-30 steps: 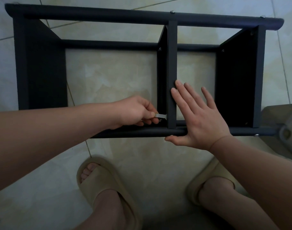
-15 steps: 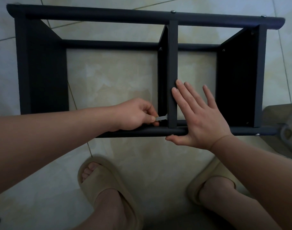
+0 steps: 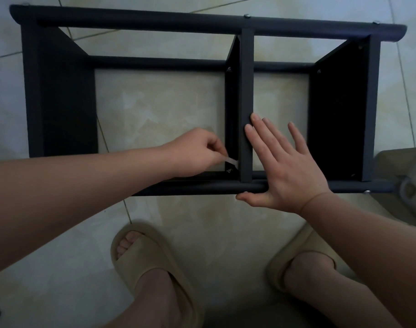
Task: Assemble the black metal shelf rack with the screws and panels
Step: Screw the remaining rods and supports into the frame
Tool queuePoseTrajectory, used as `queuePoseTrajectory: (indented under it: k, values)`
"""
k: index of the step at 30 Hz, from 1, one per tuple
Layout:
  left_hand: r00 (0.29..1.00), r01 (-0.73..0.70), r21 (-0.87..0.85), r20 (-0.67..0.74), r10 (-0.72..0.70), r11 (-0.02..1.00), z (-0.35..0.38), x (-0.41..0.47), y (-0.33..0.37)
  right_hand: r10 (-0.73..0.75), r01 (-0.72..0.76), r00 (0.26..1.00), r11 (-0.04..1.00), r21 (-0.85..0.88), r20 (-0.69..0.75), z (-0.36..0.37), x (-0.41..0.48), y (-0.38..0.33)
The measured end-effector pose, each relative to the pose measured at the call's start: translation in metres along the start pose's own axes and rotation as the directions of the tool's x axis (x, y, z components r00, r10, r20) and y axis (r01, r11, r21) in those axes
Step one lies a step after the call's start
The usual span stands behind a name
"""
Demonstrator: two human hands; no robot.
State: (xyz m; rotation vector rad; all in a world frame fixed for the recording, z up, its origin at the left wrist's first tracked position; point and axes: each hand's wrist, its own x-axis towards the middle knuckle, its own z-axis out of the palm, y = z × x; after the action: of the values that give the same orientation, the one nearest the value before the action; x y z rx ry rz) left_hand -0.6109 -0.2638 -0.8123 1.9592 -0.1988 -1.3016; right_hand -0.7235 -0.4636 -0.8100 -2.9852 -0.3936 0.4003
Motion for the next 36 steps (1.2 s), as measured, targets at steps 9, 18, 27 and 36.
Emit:
queuePoseTrajectory:
  k: [9,18,27,36]
  values:
    - [0.975,0.221,-0.498,0.134,-0.178,0.838,0.005,0.006,0.009,0.002,-0.002,1.0,1.0,0.016,0.01,0.0,0.0,0.0]
    - [0.979,0.184,-0.479,0.016,-0.201,0.858,0.004,0.01,0.014,0.005,-0.005,1.0,1.0,0.009,0.008,0.0,0.0,0.0]
    - [0.98,0.188,-0.49,0.032,-0.198,0.851,0.003,0.008,0.014,0.003,-0.003,1.0,1.0,0.008,-0.003,0.0,0.0,0.0]
    - [0.976,0.204,-0.528,0.05,-0.21,0.824,0.002,0.009,0.014,0.004,-0.004,1.0,1.0,0.011,0.008,0.0,0.0,0.0]
